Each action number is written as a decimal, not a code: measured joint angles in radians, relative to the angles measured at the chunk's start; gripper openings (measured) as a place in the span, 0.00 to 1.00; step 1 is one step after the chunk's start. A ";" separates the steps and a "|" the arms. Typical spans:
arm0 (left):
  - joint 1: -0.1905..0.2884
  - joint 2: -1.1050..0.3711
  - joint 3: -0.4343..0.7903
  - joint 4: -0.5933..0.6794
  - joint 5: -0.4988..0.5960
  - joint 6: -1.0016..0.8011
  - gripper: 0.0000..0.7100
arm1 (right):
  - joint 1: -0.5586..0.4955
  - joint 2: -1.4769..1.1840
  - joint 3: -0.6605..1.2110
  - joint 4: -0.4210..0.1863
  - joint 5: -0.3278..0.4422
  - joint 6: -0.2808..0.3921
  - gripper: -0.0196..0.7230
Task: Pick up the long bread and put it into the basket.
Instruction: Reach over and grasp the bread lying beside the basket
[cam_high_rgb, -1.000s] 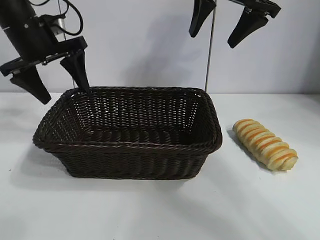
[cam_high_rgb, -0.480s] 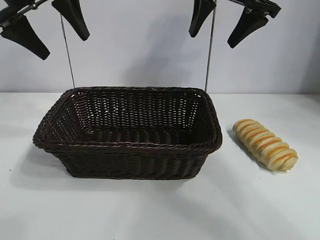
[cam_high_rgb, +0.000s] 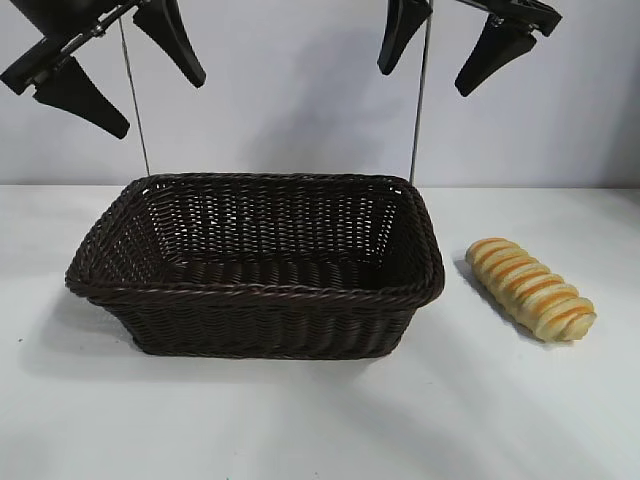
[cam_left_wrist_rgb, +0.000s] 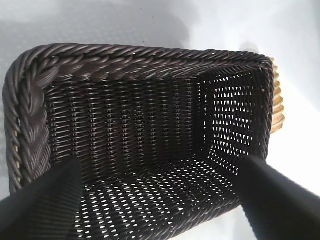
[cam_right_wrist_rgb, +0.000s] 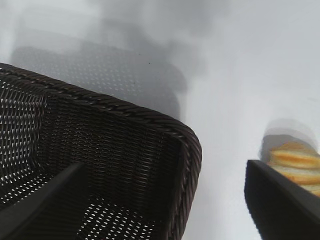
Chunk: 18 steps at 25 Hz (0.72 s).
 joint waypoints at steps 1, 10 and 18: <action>0.000 0.000 0.000 0.000 -0.007 0.000 0.86 | 0.000 0.000 0.000 0.000 0.000 -0.001 0.85; 0.000 0.000 0.000 0.000 -0.013 0.000 0.86 | -0.008 0.000 0.000 -0.123 0.000 -0.027 0.85; 0.000 0.000 0.000 0.000 -0.013 0.000 0.86 | -0.132 0.000 0.000 -0.204 0.000 -0.027 0.85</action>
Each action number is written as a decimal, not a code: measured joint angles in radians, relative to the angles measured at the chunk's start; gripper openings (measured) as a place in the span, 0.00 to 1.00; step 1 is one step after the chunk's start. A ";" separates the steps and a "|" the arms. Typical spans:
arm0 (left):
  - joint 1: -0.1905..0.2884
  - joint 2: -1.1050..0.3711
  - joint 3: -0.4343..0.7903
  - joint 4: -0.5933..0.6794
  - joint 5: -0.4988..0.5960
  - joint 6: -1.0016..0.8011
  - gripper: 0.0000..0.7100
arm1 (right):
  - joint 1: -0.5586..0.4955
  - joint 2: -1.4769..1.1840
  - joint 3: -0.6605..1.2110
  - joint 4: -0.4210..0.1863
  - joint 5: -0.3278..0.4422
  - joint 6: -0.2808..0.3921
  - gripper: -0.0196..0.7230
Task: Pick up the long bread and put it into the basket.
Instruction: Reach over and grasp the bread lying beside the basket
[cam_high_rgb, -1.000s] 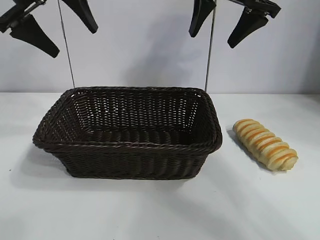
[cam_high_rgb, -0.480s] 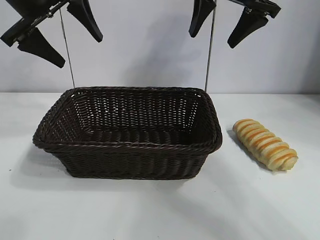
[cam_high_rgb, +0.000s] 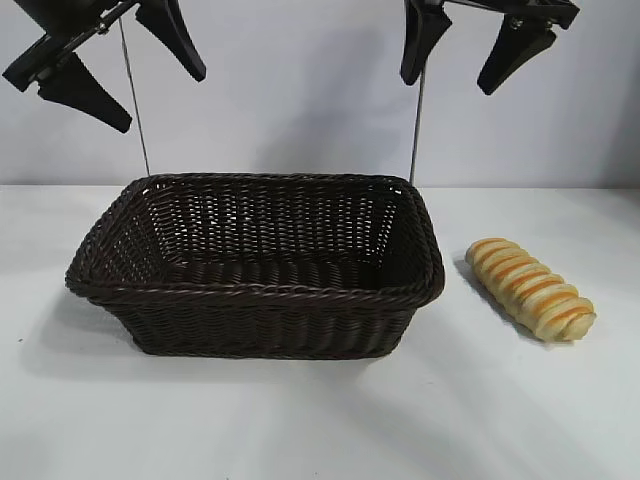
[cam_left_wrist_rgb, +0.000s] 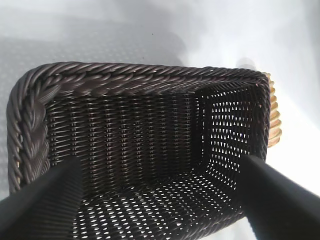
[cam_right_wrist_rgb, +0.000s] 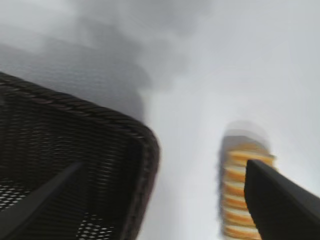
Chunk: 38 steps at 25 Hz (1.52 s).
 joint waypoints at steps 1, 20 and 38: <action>0.000 0.000 0.000 0.000 0.000 0.000 0.86 | -0.013 0.000 0.000 -0.004 0.000 0.000 0.85; 0.000 0.000 0.000 0.000 -0.001 0.000 0.85 | 0.001 0.000 0.206 0.002 -0.005 -0.023 0.85; 0.000 0.000 0.000 0.000 -0.012 0.000 0.85 | 0.004 0.000 0.338 0.002 -0.011 -0.187 0.85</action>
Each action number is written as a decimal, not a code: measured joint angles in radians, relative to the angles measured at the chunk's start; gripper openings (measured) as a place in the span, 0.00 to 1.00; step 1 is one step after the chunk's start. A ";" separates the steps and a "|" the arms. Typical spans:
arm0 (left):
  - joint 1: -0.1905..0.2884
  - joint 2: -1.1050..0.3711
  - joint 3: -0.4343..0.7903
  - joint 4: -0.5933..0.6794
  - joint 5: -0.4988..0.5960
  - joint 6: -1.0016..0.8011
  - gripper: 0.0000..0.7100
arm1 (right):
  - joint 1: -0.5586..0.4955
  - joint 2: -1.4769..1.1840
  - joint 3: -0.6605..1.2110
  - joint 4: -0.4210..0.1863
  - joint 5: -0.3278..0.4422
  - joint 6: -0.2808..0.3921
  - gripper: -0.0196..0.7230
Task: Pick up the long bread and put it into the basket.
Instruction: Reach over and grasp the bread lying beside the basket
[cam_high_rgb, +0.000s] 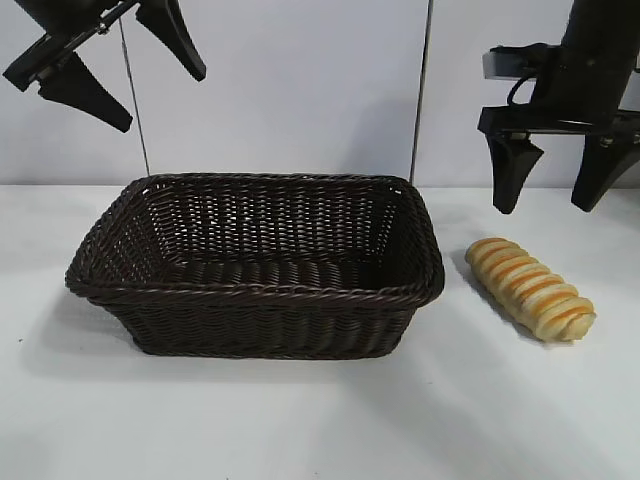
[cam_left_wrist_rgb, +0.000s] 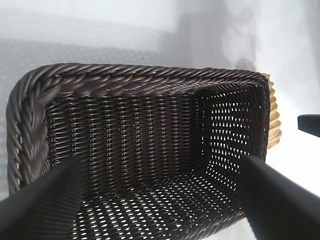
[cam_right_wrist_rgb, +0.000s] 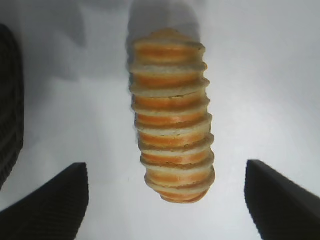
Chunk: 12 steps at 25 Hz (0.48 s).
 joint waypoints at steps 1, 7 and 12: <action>0.000 0.000 0.000 0.000 -0.003 0.000 0.85 | 0.000 0.000 0.000 0.000 0.000 -0.007 0.85; 0.000 0.000 0.000 0.000 -0.008 0.000 0.85 | 0.000 0.001 0.000 0.010 -0.001 -0.016 0.85; 0.000 0.000 0.000 0.000 -0.008 0.000 0.85 | 0.000 0.044 0.000 0.011 -0.001 -0.018 0.85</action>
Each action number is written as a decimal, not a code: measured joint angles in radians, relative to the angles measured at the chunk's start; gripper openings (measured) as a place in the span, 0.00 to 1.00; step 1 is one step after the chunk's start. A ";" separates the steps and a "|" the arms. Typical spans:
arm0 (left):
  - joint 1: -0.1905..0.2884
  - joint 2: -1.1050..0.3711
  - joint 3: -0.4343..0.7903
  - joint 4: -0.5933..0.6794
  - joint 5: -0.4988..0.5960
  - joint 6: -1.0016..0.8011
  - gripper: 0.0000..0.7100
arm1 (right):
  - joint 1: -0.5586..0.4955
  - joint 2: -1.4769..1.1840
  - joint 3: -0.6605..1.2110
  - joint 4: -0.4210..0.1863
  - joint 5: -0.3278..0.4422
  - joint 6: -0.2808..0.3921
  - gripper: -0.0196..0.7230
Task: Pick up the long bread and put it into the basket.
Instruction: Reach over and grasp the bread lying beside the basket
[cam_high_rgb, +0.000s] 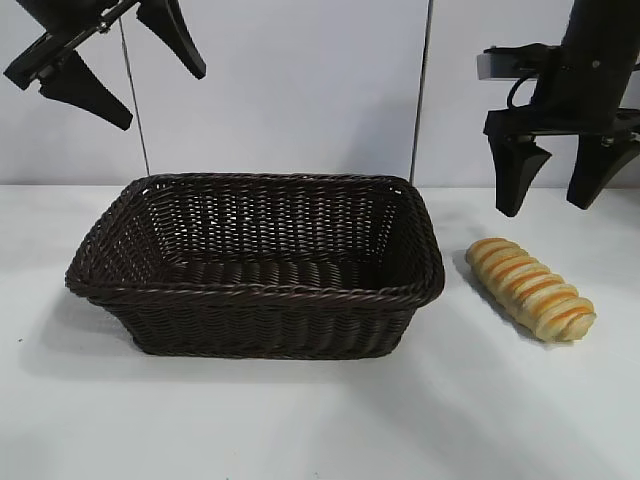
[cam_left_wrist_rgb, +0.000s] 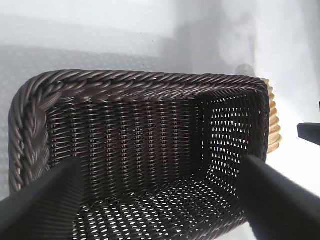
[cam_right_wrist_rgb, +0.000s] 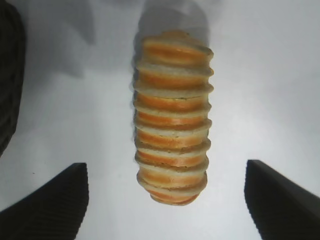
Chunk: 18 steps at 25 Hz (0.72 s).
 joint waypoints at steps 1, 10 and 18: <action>0.000 0.000 0.000 0.000 0.000 0.000 0.85 | 0.000 0.010 0.000 -0.001 -0.001 0.000 0.85; 0.000 0.000 0.000 0.000 0.000 0.000 0.85 | 0.000 0.088 0.000 -0.013 -0.019 -0.001 0.85; 0.000 0.000 0.000 0.000 0.000 0.000 0.85 | 0.000 0.144 0.000 -0.012 -0.042 -0.001 0.85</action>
